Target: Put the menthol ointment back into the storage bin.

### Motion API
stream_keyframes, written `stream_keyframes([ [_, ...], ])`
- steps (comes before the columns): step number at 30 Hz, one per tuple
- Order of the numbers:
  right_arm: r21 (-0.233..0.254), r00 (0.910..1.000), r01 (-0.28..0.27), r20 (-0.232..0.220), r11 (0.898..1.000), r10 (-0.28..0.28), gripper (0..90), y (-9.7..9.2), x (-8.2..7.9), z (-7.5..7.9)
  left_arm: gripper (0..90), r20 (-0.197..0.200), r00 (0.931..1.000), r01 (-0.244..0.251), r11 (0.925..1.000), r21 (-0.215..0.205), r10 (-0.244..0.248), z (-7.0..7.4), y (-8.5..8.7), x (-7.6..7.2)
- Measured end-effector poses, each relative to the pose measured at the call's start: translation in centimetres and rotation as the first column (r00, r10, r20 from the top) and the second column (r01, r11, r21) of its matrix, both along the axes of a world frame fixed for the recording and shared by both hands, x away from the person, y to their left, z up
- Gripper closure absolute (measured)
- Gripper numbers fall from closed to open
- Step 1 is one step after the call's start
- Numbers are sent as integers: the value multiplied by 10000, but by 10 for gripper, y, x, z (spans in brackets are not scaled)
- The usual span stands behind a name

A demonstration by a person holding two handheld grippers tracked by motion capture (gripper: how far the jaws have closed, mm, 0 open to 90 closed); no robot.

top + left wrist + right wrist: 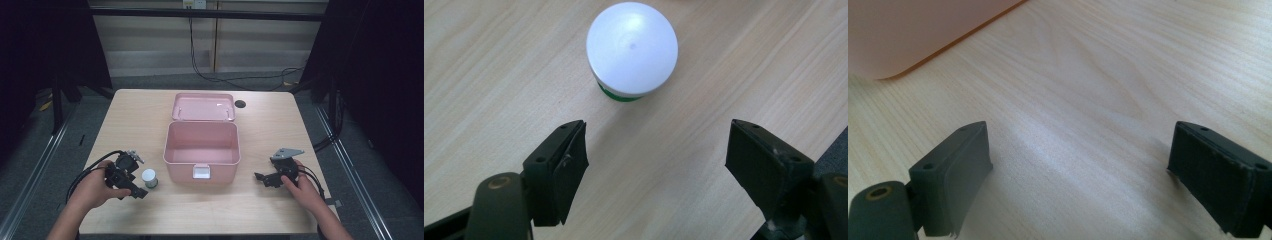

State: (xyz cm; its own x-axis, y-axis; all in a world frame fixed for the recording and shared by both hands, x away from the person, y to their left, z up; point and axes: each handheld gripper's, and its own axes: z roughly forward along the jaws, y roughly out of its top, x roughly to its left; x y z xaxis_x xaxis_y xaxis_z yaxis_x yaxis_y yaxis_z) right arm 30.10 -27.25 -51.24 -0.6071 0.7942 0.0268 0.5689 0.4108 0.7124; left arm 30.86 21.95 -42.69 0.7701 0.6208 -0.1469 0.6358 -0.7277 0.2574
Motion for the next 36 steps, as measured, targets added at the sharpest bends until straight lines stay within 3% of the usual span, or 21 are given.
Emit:
stream_keyframes([
  [14,1,10000,2,-3,10000,-2,92,0,0,0,258,-325,9992,248,9991,354,-237,11,-16,11],
  [26,-5,10000,-3,0,10000,3,92,0,0,0,280,-439,9983,410,9969,678,-380,10,-25,17],
  [36,0,10000,0,-2,10000,0,92,0,0,0,302,-522,9985,230,9971,732,-192,6,-29,28],
])
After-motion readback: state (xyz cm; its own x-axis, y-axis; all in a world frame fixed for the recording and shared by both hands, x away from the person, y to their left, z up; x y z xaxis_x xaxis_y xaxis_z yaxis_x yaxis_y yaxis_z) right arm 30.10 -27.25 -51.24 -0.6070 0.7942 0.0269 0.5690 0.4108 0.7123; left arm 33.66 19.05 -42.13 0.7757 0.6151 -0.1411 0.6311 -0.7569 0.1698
